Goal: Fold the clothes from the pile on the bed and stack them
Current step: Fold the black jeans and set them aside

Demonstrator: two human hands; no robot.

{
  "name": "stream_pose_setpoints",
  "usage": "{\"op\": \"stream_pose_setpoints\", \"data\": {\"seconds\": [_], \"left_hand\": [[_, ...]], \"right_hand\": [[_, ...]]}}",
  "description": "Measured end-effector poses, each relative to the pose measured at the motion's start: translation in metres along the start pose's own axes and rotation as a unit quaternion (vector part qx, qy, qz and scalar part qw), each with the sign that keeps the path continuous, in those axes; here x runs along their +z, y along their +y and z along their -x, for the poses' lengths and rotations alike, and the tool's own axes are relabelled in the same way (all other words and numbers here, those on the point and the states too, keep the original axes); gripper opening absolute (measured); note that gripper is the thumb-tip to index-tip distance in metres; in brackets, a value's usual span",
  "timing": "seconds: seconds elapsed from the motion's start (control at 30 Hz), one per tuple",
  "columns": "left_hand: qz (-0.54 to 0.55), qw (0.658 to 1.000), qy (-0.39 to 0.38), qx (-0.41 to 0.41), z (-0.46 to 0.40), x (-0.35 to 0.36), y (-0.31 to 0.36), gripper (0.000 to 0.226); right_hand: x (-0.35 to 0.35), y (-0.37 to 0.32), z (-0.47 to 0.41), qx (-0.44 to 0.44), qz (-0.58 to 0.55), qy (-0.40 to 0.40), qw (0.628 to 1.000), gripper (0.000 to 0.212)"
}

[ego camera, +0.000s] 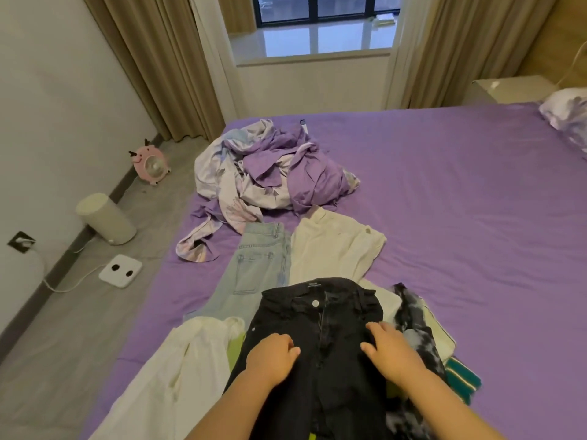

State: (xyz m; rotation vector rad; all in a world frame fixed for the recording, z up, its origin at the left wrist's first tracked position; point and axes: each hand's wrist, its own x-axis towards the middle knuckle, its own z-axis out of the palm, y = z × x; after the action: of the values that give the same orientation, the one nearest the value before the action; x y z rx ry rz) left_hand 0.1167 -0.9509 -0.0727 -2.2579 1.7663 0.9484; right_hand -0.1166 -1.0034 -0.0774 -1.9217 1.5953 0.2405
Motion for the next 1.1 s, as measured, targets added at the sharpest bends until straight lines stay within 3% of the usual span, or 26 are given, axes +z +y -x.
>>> {"op": "stream_pose_setpoints", "data": {"seconds": [0.13,0.4,0.5,0.6,0.63,0.7,0.77,0.87,1.1], "left_hand": [[-0.004,1.0,0.003,-0.011,-0.058,0.013,-0.018,0.047],[0.005,0.996,0.049,-0.07,-0.125,0.03,-0.06,0.059],[0.081,0.989,0.06,-0.106,-0.135,0.032,-0.063,0.064],[0.199,0.965,0.087,-0.149,-0.14,0.031,-0.063,0.082],[0.246,0.951,0.091,-0.161,-0.14,0.028,-0.062,0.088],[0.319,0.925,0.102,-0.182,-0.137,0.021,-0.059,0.091],[0.349,0.912,0.119,-0.18,-0.13,0.01,-0.055,0.078],[0.345,0.918,0.152,-0.121,-0.107,-0.013,-0.046,0.049],[0.313,0.921,0.229,-0.038,-0.024,-0.071,-0.018,0.036]], "right_hand": [[0.012,0.01,-0.048,0.024,-0.066,0.033,0.997,0.062],[0.028,0.015,-0.107,0.072,-0.195,0.1,0.973,0.053],[0.025,0.016,-0.112,0.107,-0.199,0.128,0.966,0.059],[0.019,0.016,-0.114,0.138,-0.293,0.132,0.937,0.074],[0.017,0.015,-0.114,0.14,-0.318,0.128,0.929,0.069],[0.011,0.012,-0.111,0.125,-0.36,0.123,0.916,0.035],[0.005,0.007,-0.104,0.103,-0.41,0.124,0.898,0.015],[-0.005,-0.002,-0.087,0.087,-0.481,0.118,0.865,0.018],[-0.046,-0.02,-0.028,0.045,-0.563,0.059,0.823,0.026]]}}
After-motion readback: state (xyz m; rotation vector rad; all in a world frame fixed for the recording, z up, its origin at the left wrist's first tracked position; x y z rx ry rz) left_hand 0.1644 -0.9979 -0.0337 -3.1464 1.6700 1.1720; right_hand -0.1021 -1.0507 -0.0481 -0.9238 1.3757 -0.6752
